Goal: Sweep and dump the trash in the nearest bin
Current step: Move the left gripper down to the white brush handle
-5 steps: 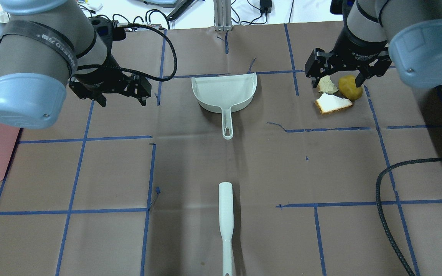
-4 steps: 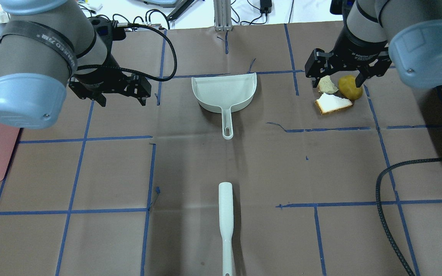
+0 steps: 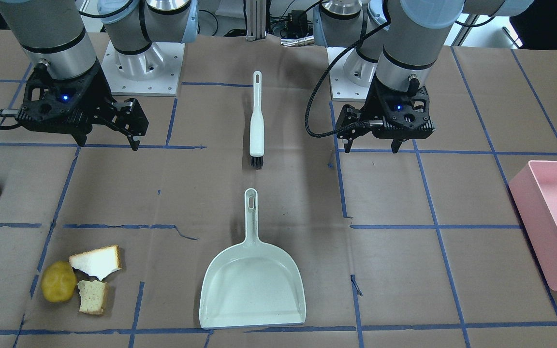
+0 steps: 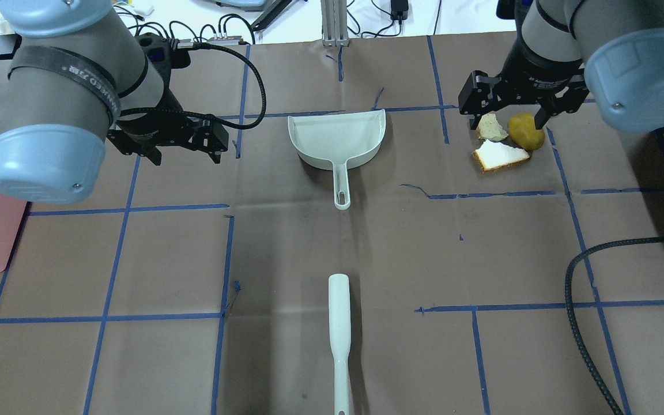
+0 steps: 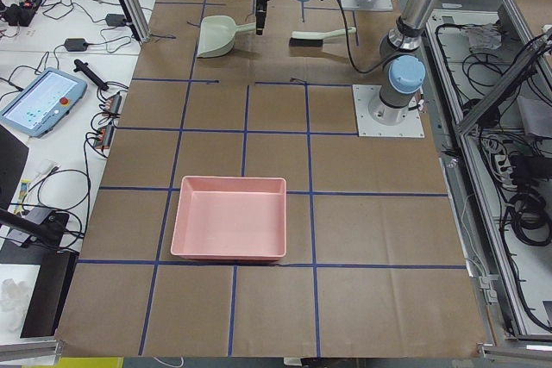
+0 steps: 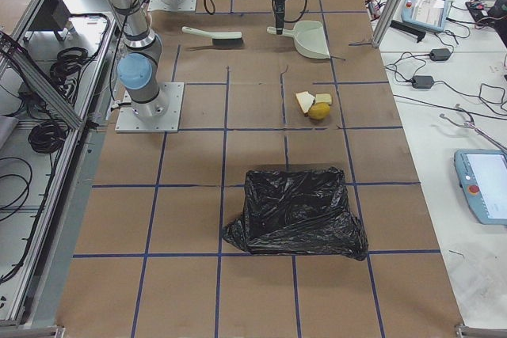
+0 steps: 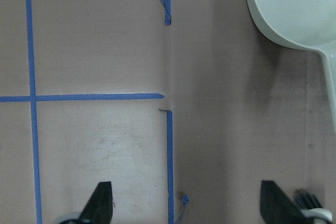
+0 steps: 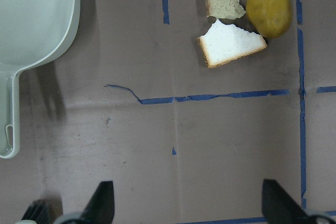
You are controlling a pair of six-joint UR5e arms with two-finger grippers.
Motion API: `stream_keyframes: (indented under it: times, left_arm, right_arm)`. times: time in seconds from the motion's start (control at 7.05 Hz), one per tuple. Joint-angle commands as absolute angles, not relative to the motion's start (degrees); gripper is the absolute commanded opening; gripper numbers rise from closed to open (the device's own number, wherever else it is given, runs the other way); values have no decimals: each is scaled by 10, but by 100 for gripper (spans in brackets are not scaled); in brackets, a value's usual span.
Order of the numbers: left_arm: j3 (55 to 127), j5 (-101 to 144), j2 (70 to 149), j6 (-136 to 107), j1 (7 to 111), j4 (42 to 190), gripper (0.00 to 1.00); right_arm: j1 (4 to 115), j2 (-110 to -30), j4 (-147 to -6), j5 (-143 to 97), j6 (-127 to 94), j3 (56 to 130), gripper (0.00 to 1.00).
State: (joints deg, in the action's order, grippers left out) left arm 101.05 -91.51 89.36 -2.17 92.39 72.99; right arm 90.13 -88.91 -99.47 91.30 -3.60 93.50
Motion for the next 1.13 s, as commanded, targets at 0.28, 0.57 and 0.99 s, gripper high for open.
stream_keyframes:
  times: [0.28, 0.57, 0.99]
  left_arm:
    - [1034, -912, 886, -28, 931, 715, 100]
    - [1035, -909, 887, -74, 950, 716, 100]
    - [1064, -916, 862, -173, 1072, 709, 98]
  right_arm:
    - [902, -889, -997, 909, -35, 933, 100]
    - [902, -889, -997, 908, -36, 933, 100]
    - [902, -889, -997, 907, -36, 932, 100]
